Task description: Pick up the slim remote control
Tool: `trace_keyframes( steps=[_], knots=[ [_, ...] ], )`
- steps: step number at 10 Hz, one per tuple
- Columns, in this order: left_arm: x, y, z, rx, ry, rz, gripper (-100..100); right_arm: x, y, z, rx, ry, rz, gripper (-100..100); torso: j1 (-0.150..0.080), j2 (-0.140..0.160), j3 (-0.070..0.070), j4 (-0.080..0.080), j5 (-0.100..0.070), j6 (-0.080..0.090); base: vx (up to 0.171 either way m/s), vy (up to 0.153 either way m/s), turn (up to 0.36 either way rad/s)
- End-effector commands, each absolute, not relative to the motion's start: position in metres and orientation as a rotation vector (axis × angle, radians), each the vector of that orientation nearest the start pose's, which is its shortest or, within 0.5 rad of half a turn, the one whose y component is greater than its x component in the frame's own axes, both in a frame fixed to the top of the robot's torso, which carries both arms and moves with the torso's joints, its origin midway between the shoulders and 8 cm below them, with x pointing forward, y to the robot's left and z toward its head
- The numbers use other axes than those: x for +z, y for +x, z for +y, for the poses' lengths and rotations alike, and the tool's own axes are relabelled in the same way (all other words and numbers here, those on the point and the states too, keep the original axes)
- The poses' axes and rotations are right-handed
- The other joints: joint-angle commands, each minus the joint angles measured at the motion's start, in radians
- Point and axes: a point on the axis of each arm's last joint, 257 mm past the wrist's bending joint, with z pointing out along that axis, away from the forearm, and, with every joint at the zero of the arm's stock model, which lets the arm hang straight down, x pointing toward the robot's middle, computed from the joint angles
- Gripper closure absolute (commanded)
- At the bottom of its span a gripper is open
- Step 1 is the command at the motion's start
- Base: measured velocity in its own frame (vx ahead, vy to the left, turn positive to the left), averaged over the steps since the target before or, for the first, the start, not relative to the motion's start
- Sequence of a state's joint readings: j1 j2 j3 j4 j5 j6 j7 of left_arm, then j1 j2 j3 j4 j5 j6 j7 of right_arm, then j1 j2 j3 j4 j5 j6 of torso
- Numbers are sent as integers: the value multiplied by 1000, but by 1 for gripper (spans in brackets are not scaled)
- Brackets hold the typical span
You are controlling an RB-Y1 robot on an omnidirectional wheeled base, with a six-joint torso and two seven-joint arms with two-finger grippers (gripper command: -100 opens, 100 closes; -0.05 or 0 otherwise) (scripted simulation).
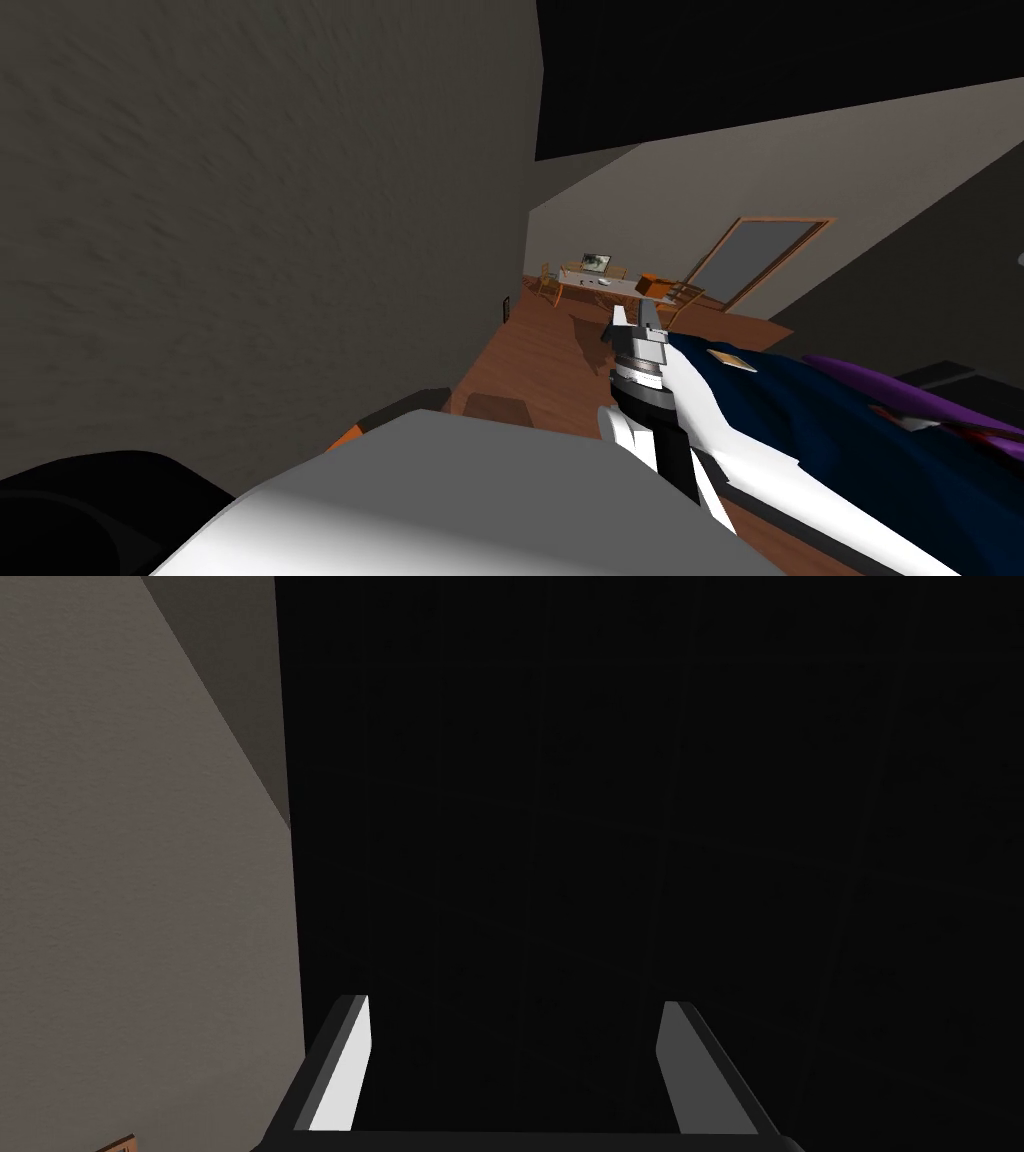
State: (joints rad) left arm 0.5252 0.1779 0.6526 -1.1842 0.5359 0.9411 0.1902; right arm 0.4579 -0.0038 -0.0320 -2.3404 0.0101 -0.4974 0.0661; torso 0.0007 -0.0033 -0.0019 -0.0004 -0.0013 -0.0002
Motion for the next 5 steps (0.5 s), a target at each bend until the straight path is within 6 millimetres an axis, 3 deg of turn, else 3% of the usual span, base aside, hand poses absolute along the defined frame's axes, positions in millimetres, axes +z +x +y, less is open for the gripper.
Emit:
trace_keyframes(
  steps=[1,4,5],
  knots=[
    [-579,-41,473,16,-3054,532,100,64,332,-280,1237,544,566,0,0,0,0,0,0,0,78,-2,76],
    [-576,-43,474,15,-3051,537,100,64,332,-280,1237,544,566,0,-1,1,0,0,0,1,37,-9,26],
    [-576,-43,474,15,-3052,539,0,64,332,-280,1237,544,565,0,0,2,1,0,0,1,0,0,0]
  ],
)
